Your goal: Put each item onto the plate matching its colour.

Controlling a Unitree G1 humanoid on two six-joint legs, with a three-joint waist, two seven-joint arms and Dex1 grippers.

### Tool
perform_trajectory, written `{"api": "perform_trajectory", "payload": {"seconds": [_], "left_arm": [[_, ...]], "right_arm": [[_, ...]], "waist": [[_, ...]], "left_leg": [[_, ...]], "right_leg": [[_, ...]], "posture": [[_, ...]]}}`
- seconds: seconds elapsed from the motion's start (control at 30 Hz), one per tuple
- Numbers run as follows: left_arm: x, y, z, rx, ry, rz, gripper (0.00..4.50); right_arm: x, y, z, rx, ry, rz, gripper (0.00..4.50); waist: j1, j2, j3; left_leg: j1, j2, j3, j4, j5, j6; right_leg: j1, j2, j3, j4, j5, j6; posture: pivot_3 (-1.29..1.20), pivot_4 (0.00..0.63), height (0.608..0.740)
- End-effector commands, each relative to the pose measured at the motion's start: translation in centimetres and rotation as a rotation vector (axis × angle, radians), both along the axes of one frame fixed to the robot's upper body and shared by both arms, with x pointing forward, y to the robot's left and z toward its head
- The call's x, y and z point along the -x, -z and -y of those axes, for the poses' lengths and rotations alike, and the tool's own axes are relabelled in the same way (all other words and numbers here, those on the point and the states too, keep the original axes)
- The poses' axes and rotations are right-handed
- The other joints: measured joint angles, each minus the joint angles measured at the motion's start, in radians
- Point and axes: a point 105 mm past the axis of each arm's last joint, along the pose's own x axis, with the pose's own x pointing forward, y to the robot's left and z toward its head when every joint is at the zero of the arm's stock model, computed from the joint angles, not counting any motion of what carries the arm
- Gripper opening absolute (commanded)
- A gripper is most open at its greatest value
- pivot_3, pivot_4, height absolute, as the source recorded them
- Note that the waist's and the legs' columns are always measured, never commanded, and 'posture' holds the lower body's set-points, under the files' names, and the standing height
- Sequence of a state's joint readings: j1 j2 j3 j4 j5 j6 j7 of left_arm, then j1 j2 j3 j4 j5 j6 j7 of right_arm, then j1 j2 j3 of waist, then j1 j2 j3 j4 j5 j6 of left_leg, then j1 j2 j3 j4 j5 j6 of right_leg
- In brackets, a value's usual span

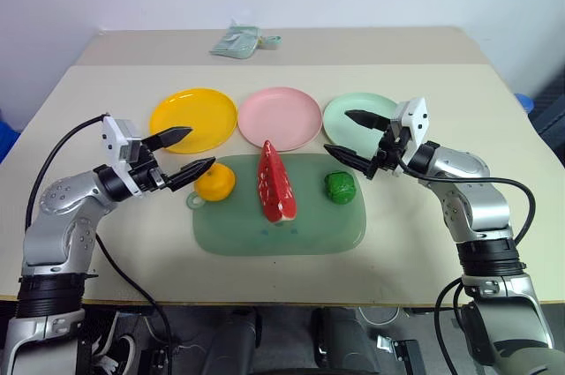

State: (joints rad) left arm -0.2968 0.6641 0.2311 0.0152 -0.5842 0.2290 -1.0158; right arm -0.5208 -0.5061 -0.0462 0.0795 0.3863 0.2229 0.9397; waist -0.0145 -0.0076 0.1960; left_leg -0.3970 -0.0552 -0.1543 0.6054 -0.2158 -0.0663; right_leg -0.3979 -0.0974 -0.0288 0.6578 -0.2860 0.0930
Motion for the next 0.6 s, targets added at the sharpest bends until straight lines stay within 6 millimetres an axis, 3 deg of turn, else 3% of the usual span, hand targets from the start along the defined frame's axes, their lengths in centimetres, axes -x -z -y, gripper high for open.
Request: {"api": "perform_trajectory", "payload": {"seconds": [0.03,0.17,0.33,0.6], "left_arm": [[0.0,-1.2,-0.9,-0.003,-0.032,0.073,4.47],[0.1,-1.1,-1.5,0.000,-0.051,0.078,4.47],[0.6,-1.2,-2.5,-0.020,-0.066,0.085,4.47],[2.4,-1.8,-4.5,-0.056,0.021,-0.011,4.47]], "right_arm": [[-0.1,-1.7,0.3,0.012,0.003,0.071,4.50],[-0.1,-2.6,-0.1,-0.005,-0.022,0.071,4.50],[-0.4,-1.9,0.7,0.023,0.001,0.055,4.50],[1.3,-3.8,1.5,-0.032,-0.055,0.065,4.50]], "waist": [[0.000,0.000,0.000],[-0.003,0.000,0.000],[-0.001,0.000,0.000],[-0.002,0.000,0.000]], "left_leg": [[0.000,0.000,0.000,0.000,0.000,0.000],[0.000,0.000,0.000,0.000,0.000,0.000],[-0.001,0.000,0.000,0.000,0.000,0.000],[-0.005,0.000,0.000,0.000,0.000,0.000]], "right_leg": [[0.000,0.000,0.000,0.000,0.000,0.000],[-0.001,0.000,0.000,0.000,0.001,0.000],[-0.001,0.000,0.000,-0.001,0.001,0.000],[-0.005,0.000,0.000,-0.001,0.001,0.001]], "posture": [[0.00,0.150,0.740],[0.00,0.150,0.740],[0.00,0.150,0.740],[0.00,0.150,0.740]]}}
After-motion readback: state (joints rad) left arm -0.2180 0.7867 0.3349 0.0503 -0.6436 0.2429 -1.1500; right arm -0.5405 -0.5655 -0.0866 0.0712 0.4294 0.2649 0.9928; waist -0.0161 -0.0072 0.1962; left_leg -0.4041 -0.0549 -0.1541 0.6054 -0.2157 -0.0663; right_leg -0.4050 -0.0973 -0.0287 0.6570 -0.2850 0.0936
